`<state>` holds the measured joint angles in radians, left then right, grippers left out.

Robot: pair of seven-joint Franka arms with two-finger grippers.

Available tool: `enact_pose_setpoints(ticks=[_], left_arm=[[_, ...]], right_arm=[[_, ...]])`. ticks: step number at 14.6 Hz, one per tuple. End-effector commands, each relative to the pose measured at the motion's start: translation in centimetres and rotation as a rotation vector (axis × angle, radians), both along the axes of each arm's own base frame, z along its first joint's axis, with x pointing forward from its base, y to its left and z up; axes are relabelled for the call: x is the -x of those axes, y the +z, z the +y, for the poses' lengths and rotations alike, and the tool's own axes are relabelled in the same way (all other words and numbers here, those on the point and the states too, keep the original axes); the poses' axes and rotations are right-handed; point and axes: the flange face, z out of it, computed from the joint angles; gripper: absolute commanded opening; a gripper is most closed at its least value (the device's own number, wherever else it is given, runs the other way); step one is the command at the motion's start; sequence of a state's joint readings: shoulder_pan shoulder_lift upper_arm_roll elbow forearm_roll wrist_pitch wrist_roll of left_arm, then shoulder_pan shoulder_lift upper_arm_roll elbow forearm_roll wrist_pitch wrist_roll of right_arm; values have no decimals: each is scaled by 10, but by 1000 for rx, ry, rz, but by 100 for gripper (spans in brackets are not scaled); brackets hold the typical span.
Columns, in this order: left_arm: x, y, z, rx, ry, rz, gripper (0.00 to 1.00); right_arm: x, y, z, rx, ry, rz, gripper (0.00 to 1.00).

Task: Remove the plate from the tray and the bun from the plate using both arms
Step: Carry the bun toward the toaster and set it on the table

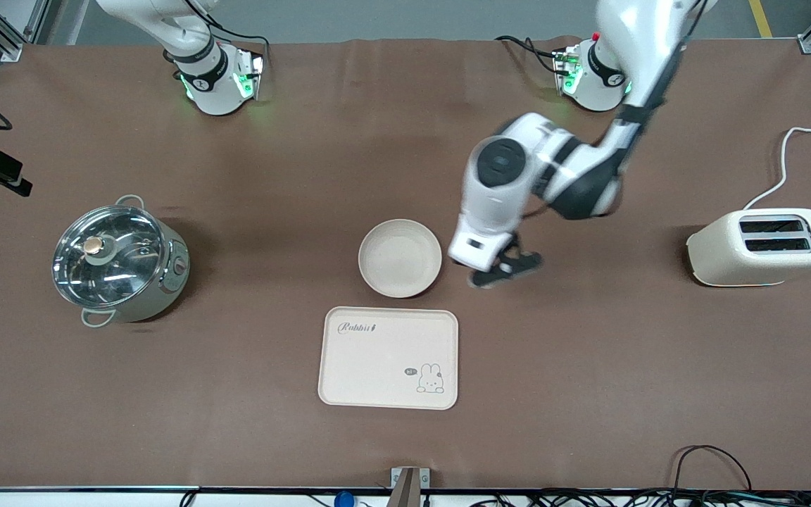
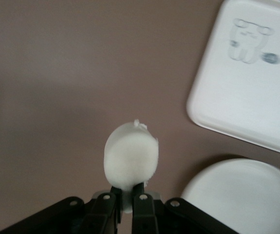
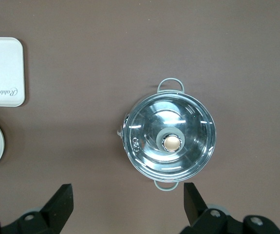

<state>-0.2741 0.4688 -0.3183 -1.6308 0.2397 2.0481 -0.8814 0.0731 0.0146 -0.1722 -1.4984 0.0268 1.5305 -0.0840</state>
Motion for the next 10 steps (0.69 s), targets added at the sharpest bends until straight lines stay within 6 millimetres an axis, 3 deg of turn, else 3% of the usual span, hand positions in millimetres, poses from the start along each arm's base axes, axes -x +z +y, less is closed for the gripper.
enact_pose_setpoints(ticks=[1,2,5,7,9,10], left_arm=[[-39,-23,101,12,-158,83,0],[-48,-31,133,24,-175,105,1],[-56,-71,188,49,-173,156,2],[-45,-106,196,72,-169,133,4],[-36,-131,197,87,-170,126,19],[-36,-134,197,89,-166,129,28]], right_arm=[[9,-3,6,11,16,8,100],[11,0,6,11,16,2,100],[11,0,5,9,17,5,100],[11,0,5,8,19,5,100],[11,-1,1,7,11,5,100],[11,-1,3,7,16,5,100]])
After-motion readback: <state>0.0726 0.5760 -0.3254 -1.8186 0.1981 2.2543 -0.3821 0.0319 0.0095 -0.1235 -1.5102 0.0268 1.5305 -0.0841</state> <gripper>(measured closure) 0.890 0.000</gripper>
